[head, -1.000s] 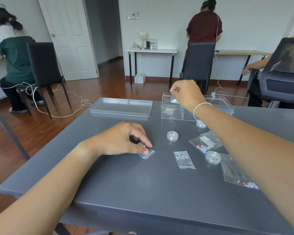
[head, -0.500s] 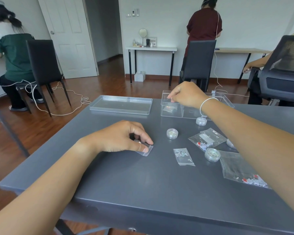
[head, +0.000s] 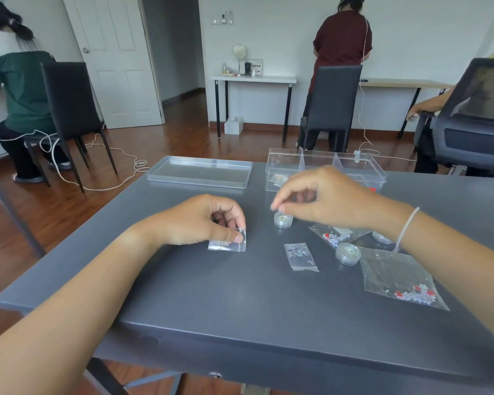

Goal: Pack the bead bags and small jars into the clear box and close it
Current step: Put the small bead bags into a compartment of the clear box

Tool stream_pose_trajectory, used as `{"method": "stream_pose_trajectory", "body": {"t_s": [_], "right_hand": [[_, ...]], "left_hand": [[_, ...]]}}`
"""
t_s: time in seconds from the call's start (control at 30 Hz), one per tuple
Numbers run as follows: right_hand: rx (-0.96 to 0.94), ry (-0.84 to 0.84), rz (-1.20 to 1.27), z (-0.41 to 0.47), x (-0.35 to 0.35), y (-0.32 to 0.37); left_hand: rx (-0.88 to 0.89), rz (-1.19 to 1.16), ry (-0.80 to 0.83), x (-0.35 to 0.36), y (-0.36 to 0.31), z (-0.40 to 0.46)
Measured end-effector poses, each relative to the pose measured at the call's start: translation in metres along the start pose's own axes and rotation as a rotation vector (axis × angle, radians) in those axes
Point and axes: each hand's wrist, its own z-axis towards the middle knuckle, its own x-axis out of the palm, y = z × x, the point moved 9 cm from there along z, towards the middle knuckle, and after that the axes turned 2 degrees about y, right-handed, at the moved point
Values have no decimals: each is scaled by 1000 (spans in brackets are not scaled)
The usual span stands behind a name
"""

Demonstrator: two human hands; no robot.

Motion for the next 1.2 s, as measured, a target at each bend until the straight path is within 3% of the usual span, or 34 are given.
{"method": "stream_pose_trajectory", "body": {"t_s": [0.2, 0.4, 0.7, 0.93, 1.2], "right_hand": [[-6, 219, -100, -23, 31, 3], [-7, 263, -206, -35, 38, 0], [-15, 262, -158, -42, 35, 2], [-19, 125, 35, -39, 11, -8], [-8, -106, 194, -41, -27, -24]], "left_hand": [[27, -76, -75, -6, -4, 0], [62, -86, -175, -11, -8, 0], [72, -148, -299, -21, -7, 2], [80, -110, -366, -33, -22, 10], [232, 29, -505, -59, -74, 52]]}}
